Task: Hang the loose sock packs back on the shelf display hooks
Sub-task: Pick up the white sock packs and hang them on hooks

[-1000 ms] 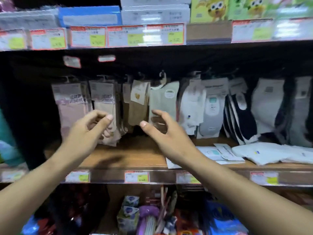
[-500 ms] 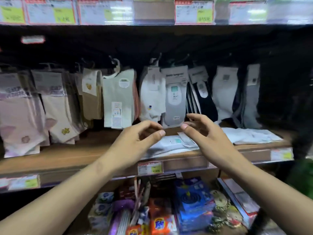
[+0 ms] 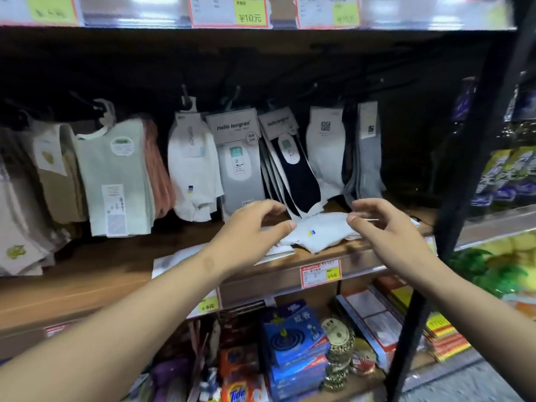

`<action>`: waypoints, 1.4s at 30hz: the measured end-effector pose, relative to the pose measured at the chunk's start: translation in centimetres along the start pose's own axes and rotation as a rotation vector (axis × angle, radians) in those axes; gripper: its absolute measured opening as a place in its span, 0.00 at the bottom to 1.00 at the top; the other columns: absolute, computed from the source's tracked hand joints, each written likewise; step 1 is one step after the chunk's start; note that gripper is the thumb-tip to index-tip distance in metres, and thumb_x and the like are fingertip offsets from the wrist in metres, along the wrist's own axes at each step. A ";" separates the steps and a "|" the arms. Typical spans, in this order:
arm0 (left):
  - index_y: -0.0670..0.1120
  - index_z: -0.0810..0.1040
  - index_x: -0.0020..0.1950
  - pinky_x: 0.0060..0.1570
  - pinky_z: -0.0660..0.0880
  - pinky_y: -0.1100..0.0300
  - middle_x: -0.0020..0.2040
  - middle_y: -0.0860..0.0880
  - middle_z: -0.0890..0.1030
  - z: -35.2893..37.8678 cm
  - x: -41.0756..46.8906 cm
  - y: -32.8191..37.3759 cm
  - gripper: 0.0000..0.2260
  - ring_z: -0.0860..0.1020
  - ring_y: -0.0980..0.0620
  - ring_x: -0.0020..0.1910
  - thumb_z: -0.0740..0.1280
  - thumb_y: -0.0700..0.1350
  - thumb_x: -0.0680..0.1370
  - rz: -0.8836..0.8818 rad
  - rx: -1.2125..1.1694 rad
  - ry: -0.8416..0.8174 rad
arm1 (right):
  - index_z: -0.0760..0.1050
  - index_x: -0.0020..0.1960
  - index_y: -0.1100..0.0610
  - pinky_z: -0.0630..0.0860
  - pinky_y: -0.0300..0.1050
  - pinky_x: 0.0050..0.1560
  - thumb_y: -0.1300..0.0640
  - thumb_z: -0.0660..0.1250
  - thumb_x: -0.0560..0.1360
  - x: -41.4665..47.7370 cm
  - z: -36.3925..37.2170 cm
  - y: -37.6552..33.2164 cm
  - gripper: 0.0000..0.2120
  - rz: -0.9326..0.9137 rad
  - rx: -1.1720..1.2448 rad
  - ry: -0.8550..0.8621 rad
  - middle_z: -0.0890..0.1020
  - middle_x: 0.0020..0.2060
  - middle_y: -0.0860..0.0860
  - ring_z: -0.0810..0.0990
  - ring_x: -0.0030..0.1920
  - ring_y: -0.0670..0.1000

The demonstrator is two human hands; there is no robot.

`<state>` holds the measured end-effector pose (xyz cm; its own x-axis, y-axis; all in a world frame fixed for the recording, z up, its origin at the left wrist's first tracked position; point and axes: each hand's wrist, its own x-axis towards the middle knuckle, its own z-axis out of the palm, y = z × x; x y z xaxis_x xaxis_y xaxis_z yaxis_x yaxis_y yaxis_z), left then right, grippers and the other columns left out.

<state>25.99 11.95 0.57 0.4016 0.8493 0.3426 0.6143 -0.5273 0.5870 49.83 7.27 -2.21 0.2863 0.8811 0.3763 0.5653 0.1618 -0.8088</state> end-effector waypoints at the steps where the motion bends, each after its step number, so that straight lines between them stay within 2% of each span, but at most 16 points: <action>1: 0.50 0.73 0.68 0.63 0.68 0.62 0.65 0.55 0.75 0.5 0.7 0.1 0.21 0.73 0.58 0.64 0.66 0.56 0.77 -0.012 0.000 -0.023 | 0.77 0.62 0.49 0.74 0.47 0.60 0.50 0.69 0.77 0.2 -0.6 0.5 0.14 0.002 -0.024 0.017 0.83 0.53 0.43 0.80 0.58 0.47; 3: 0.50 0.71 0.71 0.67 0.70 0.54 0.69 0.53 0.74 1.4 2.0 0.1 0.24 0.72 0.54 0.67 0.66 0.57 0.77 -0.035 0.011 -0.075 | 0.78 0.62 0.50 0.73 0.46 0.58 0.52 0.69 0.77 0.7 -1.7 1.3 0.13 0.013 -0.059 0.050 0.83 0.54 0.45 0.79 0.57 0.48; 7: 0.52 0.65 0.75 0.68 0.67 0.53 0.74 0.51 0.70 2.4 3.3 0.1 0.30 0.70 0.50 0.71 0.66 0.60 0.75 -0.084 0.110 -0.181 | 0.79 0.60 0.51 0.74 0.47 0.57 0.55 0.68 0.77 2.0 -3.9 2.8 0.13 0.070 -0.127 0.110 0.84 0.53 0.48 0.81 0.55 0.52; 9: 0.52 0.64 0.76 0.68 0.68 0.53 0.75 0.50 0.68 2.9 3.7 0.1 0.33 0.70 0.48 0.71 0.67 0.62 0.74 -0.103 0.122 -0.215 | 0.79 0.62 0.53 0.73 0.47 0.58 0.55 0.67 0.77 2.6 -4.9 3.2 0.14 0.118 -0.180 0.117 0.84 0.56 0.51 0.80 0.56 0.52; 13: 0.54 0.66 0.74 0.63 0.70 0.55 0.72 0.52 0.71 3.8 4.0 0.0 0.33 0.71 0.50 0.68 0.67 0.65 0.72 -0.052 0.185 -0.183 | 0.75 0.69 0.57 0.71 0.46 0.62 0.52 0.66 0.78 3.5 -5.8 3.7 0.21 0.202 -0.264 0.075 0.80 0.66 0.53 0.77 0.65 0.54; 16: 0.55 0.68 0.72 0.63 0.71 0.53 0.69 0.52 0.74 4.8 4.4 0.3 0.33 0.73 0.50 0.66 0.67 0.66 0.70 -0.019 0.215 -0.160 | 0.73 0.71 0.58 0.71 0.47 0.63 0.48 0.66 0.78 4.2 -5.8 4.2 0.25 0.248 -0.363 0.024 0.78 0.68 0.55 0.76 0.67 0.57; 18: 0.55 0.67 0.73 0.63 0.71 0.53 0.70 0.52 0.74 5.4 4.9 0.5 0.33 0.72 0.49 0.66 0.67 0.65 0.71 -0.018 0.226 -0.164 | 0.73 0.70 0.60 0.72 0.47 0.59 0.47 0.66 0.77 4.7 -5.7 4.2 0.25 0.274 -0.430 -0.008 0.79 0.66 0.57 0.77 0.63 0.59; 21: 0.54 0.66 0.73 0.61 0.71 0.53 0.69 0.50 0.75 6.4 5.3 0.7 0.35 0.73 0.47 0.65 0.67 0.67 0.70 -0.041 0.300 -0.215 | 0.77 0.60 0.61 0.69 0.46 0.45 0.43 0.66 0.76 5.4 -5.1 4.2 0.23 0.290 -0.513 -0.064 0.82 0.54 0.57 0.76 0.49 0.57; 25: 0.55 0.70 0.70 0.59 0.72 0.52 0.63 0.49 0.76 7.0 5.3 0.4 0.34 0.74 0.46 0.62 0.65 0.69 0.68 -0.066 0.383 -0.140 | 0.78 0.50 0.60 0.70 0.47 0.37 0.38 0.68 0.73 5.9 -4.1 4.1 0.24 0.264 -0.590 -0.073 0.80 0.41 0.53 0.78 0.45 0.56; 26: 0.54 0.71 0.69 0.59 0.73 0.52 0.62 0.49 0.76 7.1 5.2 0.4 0.32 0.74 0.46 0.61 0.65 0.68 0.68 -0.056 0.395 -0.114 | 0.79 0.49 0.60 0.72 0.47 0.37 0.38 0.69 0.73 6.0 -3.8 4.1 0.23 0.251 -0.602 -0.079 0.81 0.41 0.54 0.80 0.46 0.56; 29: 0.53 0.74 0.64 0.55 0.73 0.53 0.58 0.49 0.75 7.1 5.1 0.9 0.26 0.75 0.46 0.58 0.68 0.61 0.69 -0.028 0.375 -0.051 | 0.82 0.52 0.63 0.79 0.50 0.46 0.42 0.71 0.73 6.2 -3.2 3.9 0.23 0.246 -0.586 -0.082 0.85 0.48 0.56 0.82 0.49 0.57; 33: 0.54 0.73 0.60 0.52 0.74 0.53 0.54 0.49 0.73 6.6 5.1 1.4 0.23 0.74 0.46 0.55 0.73 0.53 0.67 -0.059 0.240 -0.042 | 0.82 0.49 0.62 0.73 0.46 0.36 0.44 0.73 0.72 6.3 -2.9 3.2 0.20 0.283 -0.551 -0.097 0.84 0.44 0.56 0.81 0.44 0.55; 35: 0.54 0.73 0.61 0.50 0.73 0.55 0.54 0.48 0.73 5.9 5.2 1.6 0.22 0.74 0.48 0.52 0.73 0.51 0.68 -0.083 0.175 -0.077 | 0.80 0.50 0.62 0.70 0.43 0.33 0.45 0.74 0.72 6.3 -3.1 3.0 0.19 0.289 -0.528 -0.113 0.82 0.41 0.54 0.78 0.40 0.52; 39: 0.54 0.71 0.61 0.37 0.72 0.58 0.50 0.46 0.78 3.5 5.2 1.6 0.20 0.76 0.50 0.43 0.73 0.49 0.71 -0.173 0.049 -0.256 | 0.73 0.50 0.56 0.70 0.42 0.32 0.48 0.77 0.71 6.3 -3.8 3.0 0.17 0.255 -0.449 -0.110 0.79 0.41 0.51 0.76 0.40 0.49; 42: 0.54 0.75 0.60 0.42 0.74 0.52 0.50 0.41 0.81 1.9 5.1 0.6 0.19 0.76 0.48 0.41 0.72 0.43 0.72 -0.208 -0.068 -0.283 | 0.74 0.48 0.54 0.79 0.49 0.39 0.51 0.79 0.70 6.5 -4.0 3.5 0.16 0.238 -0.294 -0.079 0.80 0.44 0.52 0.80 0.45 0.53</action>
<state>29.73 15.88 1.30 0.4507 0.8927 -0.0008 0.6599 -0.3326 0.6737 56.72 11.77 -0.79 0.3825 0.9119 0.1487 0.6912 -0.1755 -0.7011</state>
